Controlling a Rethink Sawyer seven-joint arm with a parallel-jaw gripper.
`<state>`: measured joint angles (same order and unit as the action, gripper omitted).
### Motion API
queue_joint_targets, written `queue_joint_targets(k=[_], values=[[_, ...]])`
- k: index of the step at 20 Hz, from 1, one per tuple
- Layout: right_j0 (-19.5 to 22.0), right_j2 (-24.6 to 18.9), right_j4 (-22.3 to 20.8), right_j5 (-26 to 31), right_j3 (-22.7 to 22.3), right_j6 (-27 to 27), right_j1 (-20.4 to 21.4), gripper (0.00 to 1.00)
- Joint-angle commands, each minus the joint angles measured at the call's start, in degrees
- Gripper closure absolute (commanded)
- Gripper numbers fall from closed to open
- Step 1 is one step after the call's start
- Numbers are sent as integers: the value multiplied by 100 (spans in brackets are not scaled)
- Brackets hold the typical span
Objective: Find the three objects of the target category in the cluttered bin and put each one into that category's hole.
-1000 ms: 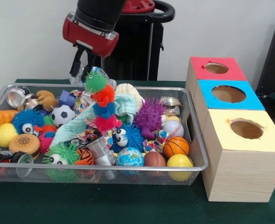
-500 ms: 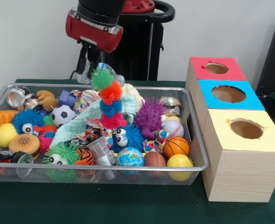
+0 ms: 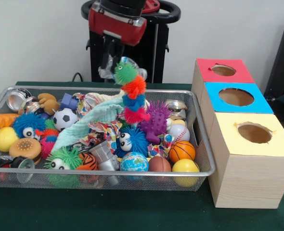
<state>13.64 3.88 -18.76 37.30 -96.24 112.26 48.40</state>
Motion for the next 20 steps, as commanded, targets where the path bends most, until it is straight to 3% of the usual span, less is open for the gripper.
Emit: queue_joint_targets(k=[1,11,14,20], values=[[-226,-314,96,669,-559,-8,333,100],[52,-517,91,365,-521,-247,196,100],[-22,-232,-247,118,-544,-77,108,100],[-155,-43,-305,626,-463,-179,419,100]])
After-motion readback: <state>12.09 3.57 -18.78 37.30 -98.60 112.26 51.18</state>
